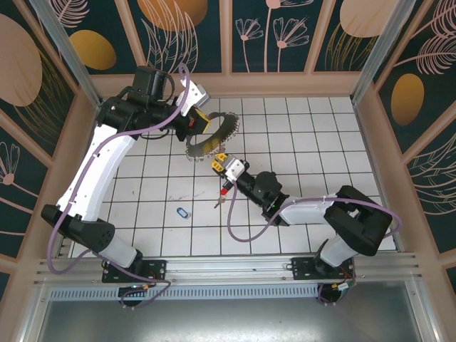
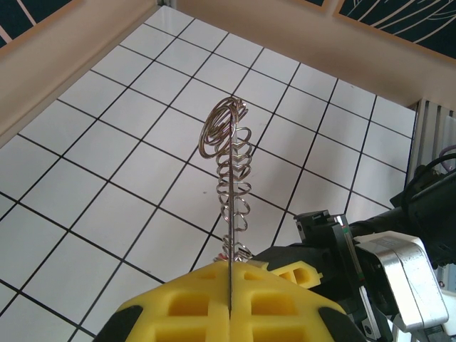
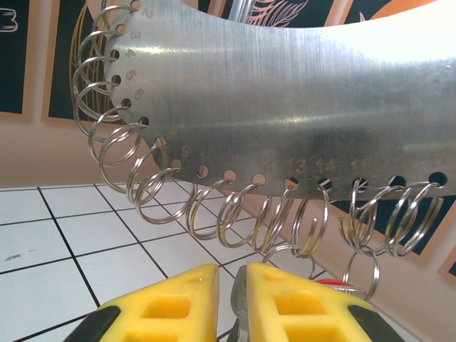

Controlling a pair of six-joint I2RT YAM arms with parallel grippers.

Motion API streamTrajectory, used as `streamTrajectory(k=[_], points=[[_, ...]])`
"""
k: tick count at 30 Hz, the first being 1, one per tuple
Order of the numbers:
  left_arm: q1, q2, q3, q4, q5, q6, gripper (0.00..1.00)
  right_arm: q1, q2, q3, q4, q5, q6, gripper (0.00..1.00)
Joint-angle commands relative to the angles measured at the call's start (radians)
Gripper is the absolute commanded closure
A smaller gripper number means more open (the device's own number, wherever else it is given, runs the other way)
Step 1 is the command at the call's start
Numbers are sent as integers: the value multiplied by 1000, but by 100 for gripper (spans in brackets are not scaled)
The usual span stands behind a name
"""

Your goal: Put the keys on the keyring

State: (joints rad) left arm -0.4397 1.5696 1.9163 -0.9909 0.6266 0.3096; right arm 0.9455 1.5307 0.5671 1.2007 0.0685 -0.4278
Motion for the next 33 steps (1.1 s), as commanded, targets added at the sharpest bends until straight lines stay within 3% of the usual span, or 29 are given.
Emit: streamTrajectory(k=[1,11,17,22,33], points=[[-4,-37,-3,37,27,-9,100,10,-12,-9,45,20,21,81],[-3,-46,-7,38,24,-12,100,11,-23,-36,25,105,49,81],[-4,-41,-7,28,13,-8,100,14,-62,-53,37,-45,47,82],[-3,-13,20,-17,3,3,100,24,-81,-58,57,-95,53,83],[-4,-19,27,-17,6,-4,100,24,-25,5,91,10,4,84]])
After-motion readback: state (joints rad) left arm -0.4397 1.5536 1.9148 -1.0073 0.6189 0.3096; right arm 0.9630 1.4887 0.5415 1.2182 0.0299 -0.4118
